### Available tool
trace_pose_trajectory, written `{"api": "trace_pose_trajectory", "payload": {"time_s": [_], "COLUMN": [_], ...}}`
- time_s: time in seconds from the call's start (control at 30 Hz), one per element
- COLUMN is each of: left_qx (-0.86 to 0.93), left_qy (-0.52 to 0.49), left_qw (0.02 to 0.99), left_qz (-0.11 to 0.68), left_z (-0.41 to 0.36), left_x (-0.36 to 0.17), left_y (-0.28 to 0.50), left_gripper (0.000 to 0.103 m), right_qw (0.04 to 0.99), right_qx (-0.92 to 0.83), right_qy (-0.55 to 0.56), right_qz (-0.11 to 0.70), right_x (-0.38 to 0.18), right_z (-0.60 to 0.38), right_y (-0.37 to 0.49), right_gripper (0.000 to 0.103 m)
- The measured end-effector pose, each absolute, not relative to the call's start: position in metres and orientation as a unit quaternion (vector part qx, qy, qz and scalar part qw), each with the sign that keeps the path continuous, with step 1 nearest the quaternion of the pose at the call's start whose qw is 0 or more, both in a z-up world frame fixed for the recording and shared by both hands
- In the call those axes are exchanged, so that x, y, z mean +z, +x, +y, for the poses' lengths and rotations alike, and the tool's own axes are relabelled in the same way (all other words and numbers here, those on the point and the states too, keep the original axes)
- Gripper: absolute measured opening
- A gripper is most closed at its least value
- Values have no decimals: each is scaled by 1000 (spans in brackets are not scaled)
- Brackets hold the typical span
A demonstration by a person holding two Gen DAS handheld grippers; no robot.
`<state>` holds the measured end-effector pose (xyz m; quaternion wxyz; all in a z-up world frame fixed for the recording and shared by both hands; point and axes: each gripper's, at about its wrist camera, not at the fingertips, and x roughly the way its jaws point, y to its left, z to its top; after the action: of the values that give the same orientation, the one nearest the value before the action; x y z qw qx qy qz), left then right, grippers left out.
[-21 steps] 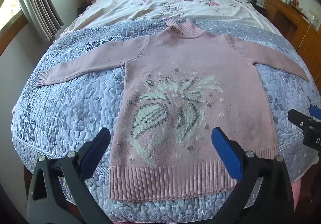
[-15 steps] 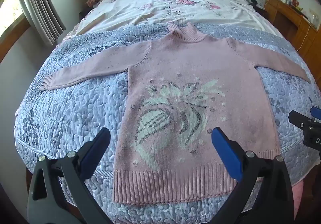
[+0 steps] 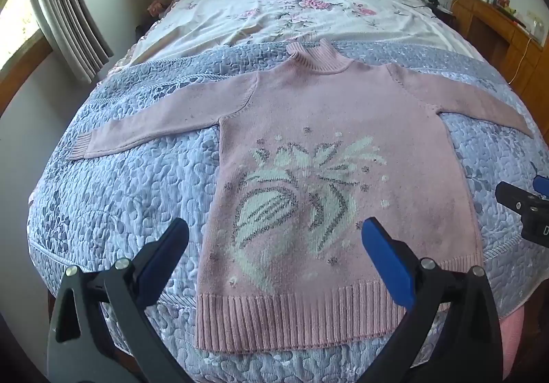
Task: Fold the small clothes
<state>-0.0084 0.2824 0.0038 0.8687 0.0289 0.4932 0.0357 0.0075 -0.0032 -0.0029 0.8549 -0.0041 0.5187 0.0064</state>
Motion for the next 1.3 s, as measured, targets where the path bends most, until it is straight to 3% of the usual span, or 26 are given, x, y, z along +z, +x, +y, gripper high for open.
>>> {"api": "trace_pose_trajectory", "payload": {"time_s": [1.3], "left_qx": [42], "left_qy": [35], "left_qw": [872], "left_qz": [486], "left_z": [284], "left_x": [7], "left_y": [-8], "left_gripper": [100], "right_qw": [857], "right_qx": [17], "right_qy": [5], "right_qz": [515], "right_x": [-3], "right_z": [0], "right_y": [9], "right_gripper": [99]}}
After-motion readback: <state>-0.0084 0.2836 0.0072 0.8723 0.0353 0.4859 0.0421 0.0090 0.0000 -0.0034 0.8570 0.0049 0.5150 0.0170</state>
